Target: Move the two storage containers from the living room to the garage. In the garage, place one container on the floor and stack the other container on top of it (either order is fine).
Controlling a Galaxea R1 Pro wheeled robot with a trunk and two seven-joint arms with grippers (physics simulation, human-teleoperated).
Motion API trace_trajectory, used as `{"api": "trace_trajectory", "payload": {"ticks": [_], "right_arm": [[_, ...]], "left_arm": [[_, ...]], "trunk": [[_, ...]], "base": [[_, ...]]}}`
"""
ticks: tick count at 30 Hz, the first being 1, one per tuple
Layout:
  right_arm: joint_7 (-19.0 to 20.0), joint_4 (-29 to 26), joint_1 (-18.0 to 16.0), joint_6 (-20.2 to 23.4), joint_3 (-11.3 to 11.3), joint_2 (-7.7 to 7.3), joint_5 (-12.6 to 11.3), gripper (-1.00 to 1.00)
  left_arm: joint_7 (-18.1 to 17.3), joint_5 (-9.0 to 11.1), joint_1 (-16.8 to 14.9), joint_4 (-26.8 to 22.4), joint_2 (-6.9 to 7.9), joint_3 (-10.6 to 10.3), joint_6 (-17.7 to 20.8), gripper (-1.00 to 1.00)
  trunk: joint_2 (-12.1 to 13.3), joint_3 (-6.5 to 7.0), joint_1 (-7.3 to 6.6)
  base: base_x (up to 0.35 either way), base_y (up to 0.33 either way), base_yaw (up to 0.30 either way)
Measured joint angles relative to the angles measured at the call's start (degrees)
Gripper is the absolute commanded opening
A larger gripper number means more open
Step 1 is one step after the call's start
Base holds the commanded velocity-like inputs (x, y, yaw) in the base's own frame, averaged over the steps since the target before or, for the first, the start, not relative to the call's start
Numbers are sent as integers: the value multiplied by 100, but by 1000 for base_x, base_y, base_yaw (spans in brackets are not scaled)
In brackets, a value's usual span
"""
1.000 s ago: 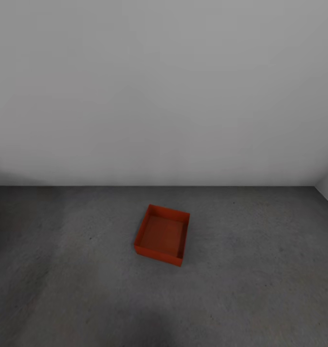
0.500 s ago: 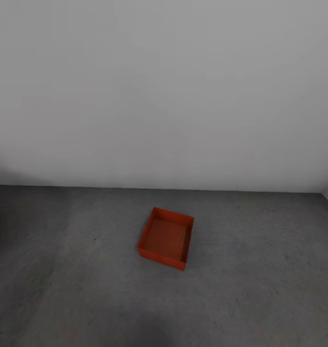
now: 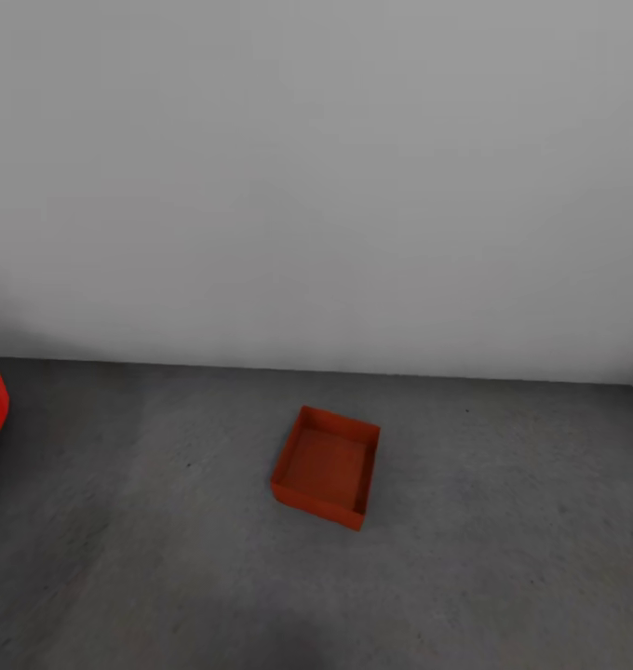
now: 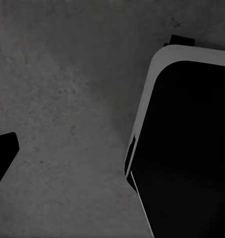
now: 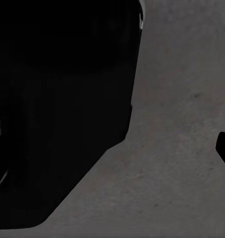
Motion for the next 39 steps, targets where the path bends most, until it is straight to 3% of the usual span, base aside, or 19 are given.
{"api": "trace_trajectory", "payload": {"ticks": [27, 39], "right_arm": [[-2, 0, 1, -2, -23, -17, -50, 100], [-2, 0, 1, -3, -26, -26, -13, 100]], "left_arm": [[-1, 2, 0, 1, -7, 23, -1, 100], [-195, 91, 0, 73, -184, 55, 27, 100]], "trunk": [[0, 233, 0], [0, 334, 0]], "base": [[0, 0, 34], [0, 0, 0]]}}
